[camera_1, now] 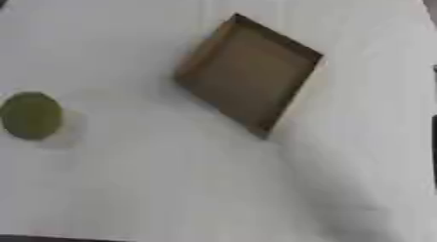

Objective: Pick up objects on the table and place them in the box.

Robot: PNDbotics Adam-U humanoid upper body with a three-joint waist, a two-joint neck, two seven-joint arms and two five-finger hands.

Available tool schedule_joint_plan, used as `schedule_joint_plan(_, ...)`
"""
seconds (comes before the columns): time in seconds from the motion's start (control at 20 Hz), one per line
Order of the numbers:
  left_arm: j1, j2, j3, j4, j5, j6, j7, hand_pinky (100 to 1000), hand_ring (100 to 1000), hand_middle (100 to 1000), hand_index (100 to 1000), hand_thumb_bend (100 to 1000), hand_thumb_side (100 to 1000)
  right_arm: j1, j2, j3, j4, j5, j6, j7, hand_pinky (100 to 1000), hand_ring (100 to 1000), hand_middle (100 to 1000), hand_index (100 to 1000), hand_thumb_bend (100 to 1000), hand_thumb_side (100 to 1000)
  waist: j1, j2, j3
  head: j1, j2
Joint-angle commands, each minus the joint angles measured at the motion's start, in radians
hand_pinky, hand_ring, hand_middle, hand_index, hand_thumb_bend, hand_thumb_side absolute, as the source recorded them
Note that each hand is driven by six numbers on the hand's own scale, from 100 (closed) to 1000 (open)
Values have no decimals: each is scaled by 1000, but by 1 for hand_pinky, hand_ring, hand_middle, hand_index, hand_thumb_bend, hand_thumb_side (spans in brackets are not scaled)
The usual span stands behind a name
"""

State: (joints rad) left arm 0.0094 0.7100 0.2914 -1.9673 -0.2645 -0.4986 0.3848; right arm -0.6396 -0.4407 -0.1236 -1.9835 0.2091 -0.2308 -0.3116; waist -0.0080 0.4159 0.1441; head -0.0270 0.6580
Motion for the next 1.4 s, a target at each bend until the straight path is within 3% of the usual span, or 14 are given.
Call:
schedule_joint_plan(0.05,5,25,13,-11,-8,1,2,839,845,795,876,100,179,-13,-36,-10,-16,3,0,-6,846,704,607,683,100,535,4,-24,2,7,-8)
schedule_joint_plan(0.7,10,53,1,7,-51,23,-33,849,851,802,887,100,149,-10,-65,-9,-16,7,5,-1,844,704,607,683,100,530,2,-28,1,13,-4)
schedule_joint_plan(1.05,3,175,-59,43,-141,89,-117,875,864,814,899,100,123,-8,-75,-5,-16,6,7,5,843,705,607,683,100,528,4,-31,-2,10,-2)
schedule_joint_plan(1.2,-5,239,-104,62,-192,110,-172,890,873,825,909,100,217,-9,-78,-3,-16,6,8,8,843,705,607,683,100,528,6,-32,-4,13,1)
schedule_joint_plan(1.4,-28,309,-166,72,-202,120,-261,892,875,828,912,100,271,-12,-80,1,-16,3,8,13,843,705,607,684,100,528,8,-34,-8,18,4)
